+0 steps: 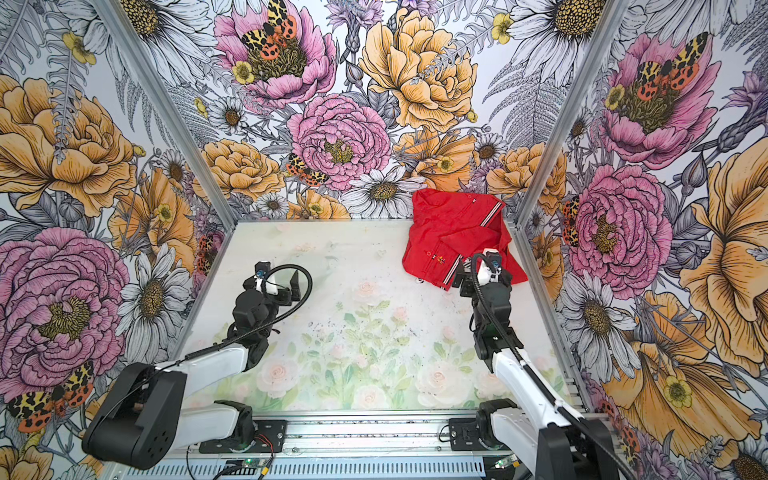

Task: Pick out a specific cloth from the pile
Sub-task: 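Reach the right gripper into the clothes pile under the red jacket, then close the right gripper on the beige garment beneath the red jacket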

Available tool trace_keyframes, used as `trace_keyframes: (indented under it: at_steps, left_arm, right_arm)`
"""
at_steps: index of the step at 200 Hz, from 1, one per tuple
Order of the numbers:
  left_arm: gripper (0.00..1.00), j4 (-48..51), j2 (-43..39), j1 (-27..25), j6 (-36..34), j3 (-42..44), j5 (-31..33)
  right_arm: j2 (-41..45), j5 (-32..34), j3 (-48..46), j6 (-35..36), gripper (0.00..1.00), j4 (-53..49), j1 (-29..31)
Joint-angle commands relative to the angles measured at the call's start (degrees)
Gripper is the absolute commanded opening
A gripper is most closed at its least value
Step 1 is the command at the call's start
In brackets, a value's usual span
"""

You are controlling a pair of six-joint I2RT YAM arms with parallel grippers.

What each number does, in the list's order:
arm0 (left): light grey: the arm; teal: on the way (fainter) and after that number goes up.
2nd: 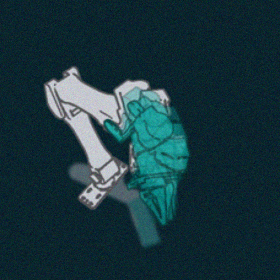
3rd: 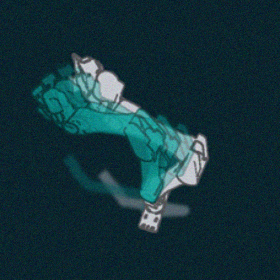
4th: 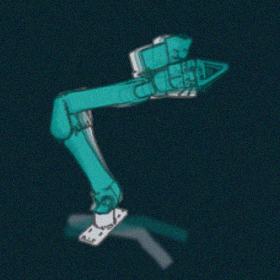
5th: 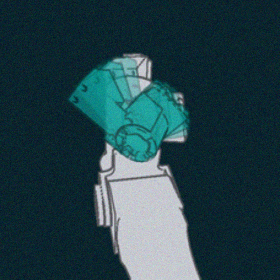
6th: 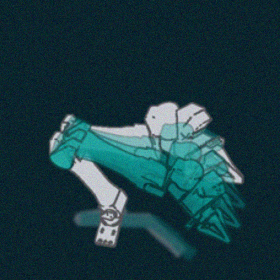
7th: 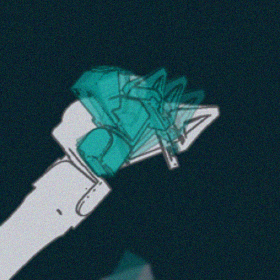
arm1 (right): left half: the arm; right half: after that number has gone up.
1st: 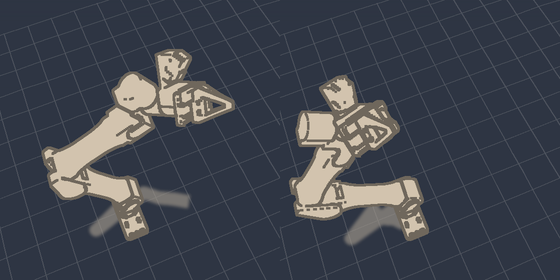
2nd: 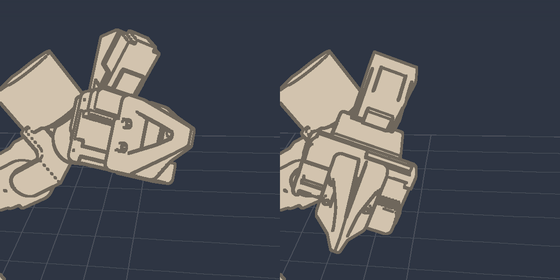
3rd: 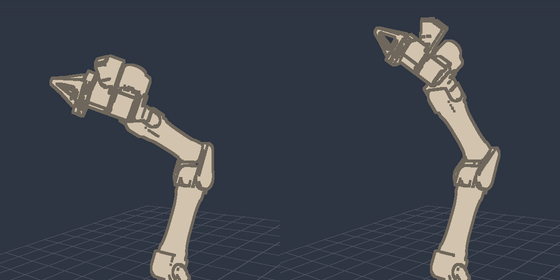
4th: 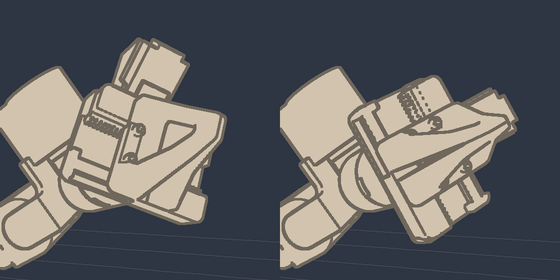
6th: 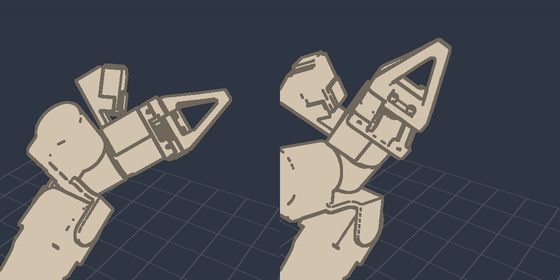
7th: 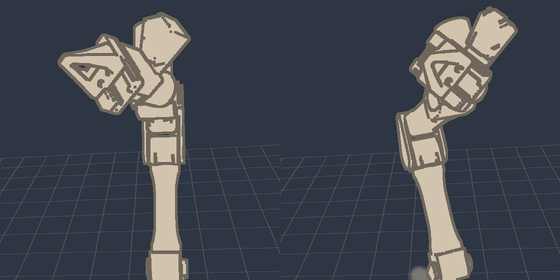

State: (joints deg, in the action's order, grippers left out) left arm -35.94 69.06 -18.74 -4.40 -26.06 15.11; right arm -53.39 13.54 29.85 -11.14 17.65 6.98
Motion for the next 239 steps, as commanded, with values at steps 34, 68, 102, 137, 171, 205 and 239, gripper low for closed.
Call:
trace_keyframes:
  at_steps: [34,68,102,137,171,205,239]
  left_arm:
    - [0.99,44.8,7.8,-21.8,-4.9,-38.5,-5.4]
    - [0.99,68.8,19.5,-29.5,-12.6,-61.1,-7.9]
    - [0.99,62.7,19.3,-29.3,-19.3,-54.5,-14.8]
    - [0.99,46.9,15.0,-30.0,-19.4,-42.8,-20.5]
    - [0.99,44.2,13.6,-32.4,-22.1,-40.5,-10.3]
    - [0.99,44.1,14.2,-33.3,-22.3,-40.6,-7.5]
    - [0.99,44.0,13.7,-35.3,-22.7,-40.6,-6.7]
  right_arm:
    - [-12.3,-5.6,16.2,-14.3,0.87,-38.3,-2.2]
    - [-24.7,-19.1,21.9,-19.2,0.54,-38.8,-8.0]
    - [-33.8,-21.4,26.3,-23.1,0.39,-34.9,-9.0]
    - [-40.6,-22.1,30.8,-28.3,0.36,-33.6,-9.3]
    - [-46.0,-20.0,32.1,-31.6,0.34,-32.0,-9.2]
    - [-48.3,-18.9,32.3,-33.1,0.33,-29.1,-9.6]
    - [-50.1,-18.5,33.0,-33.8,0.28,-28.2,-10.4]
